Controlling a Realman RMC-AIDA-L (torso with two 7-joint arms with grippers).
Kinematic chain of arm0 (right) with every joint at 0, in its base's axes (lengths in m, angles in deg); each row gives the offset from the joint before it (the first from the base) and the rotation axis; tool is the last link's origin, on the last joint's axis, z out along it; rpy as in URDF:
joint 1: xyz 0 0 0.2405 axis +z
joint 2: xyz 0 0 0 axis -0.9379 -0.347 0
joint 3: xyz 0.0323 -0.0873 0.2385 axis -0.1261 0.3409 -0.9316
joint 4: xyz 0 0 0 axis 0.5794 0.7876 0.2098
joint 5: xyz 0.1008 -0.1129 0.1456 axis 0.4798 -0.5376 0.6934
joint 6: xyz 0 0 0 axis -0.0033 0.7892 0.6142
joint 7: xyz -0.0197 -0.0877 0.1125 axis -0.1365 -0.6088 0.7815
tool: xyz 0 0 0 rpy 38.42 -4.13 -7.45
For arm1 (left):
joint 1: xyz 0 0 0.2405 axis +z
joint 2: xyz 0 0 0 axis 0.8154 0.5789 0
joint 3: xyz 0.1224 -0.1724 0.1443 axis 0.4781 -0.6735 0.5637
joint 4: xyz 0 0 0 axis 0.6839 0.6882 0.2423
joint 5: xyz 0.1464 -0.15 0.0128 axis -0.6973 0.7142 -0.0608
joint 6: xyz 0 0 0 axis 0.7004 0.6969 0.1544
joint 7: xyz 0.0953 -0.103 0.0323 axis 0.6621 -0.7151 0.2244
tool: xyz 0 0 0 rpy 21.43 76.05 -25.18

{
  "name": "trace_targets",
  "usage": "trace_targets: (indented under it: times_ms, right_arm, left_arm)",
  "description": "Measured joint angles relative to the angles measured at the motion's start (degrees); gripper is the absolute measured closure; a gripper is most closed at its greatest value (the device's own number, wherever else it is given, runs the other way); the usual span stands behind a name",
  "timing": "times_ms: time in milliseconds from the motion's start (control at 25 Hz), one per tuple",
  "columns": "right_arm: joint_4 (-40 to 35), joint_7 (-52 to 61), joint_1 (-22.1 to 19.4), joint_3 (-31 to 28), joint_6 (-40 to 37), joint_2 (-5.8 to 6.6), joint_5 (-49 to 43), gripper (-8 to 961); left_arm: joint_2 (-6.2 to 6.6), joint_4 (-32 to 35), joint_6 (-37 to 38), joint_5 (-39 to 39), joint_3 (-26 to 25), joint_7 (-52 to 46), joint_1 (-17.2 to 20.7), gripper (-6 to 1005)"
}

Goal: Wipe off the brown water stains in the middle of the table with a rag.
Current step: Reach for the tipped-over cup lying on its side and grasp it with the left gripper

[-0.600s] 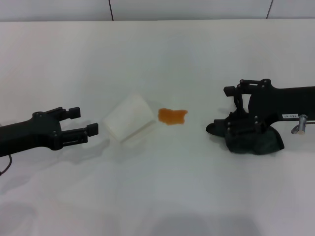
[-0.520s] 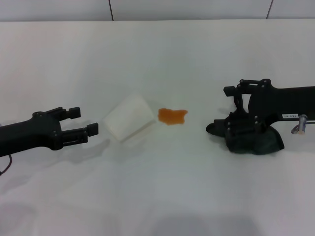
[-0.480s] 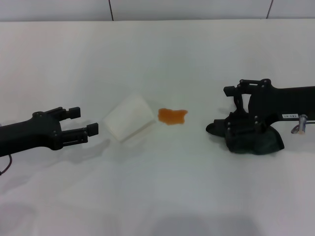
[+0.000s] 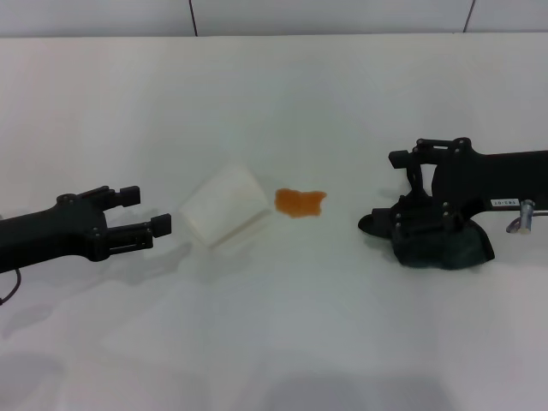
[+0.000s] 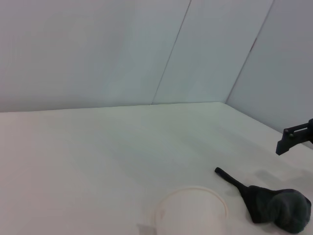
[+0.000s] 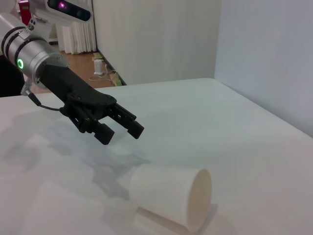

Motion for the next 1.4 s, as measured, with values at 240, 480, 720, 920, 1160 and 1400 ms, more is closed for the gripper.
trace_targets:
  times_ms: [240, 480, 720, 920, 1160, 1400]
  right_arm:
    - [0.00, 0.00, 0.00, 0.00, 0.00, 0.00, 0.00, 84]
    - [0.00, -0.04, -0.05, -0.01, 0.17, 0.01, -0.01, 84]
    - [-0.01, -0.08, 0.03, -0.01, 0.20, 0.01, -0.01, 84]
    - [0.13, -0.09, 0.16, 0.01, 0.18, 0.00, 0.00, 84]
    - [0.15, -0.10, 0.24, 0.00, 0.18, 0.00, 0.00, 84]
    - [0.02, -0.16, 0.36, -0.14, 0.53, 0.00, 0.00, 84]
  left_arm:
    - [0.00, 0.00, 0.08, 0.02, 0.00, -0.04, 0.02, 126]
    - [0.22, -11.35, 12.14, -0.75, 0.05, -6.57, -3.98, 127]
    - [0.41, -30.33, 15.19, -13.55, 0.16, -12.24, -15.89, 127]
    - [0.90, -33.25, 11.74, -29.58, 0.18, -10.74, -27.56, 127]
    - [-0.48, -31.08, 5.23, -41.79, 0.20, -8.87, -37.66, 128]
    - [-0.54, -23.35, 0.68, -45.94, 0.19, -9.25, -41.38, 128]
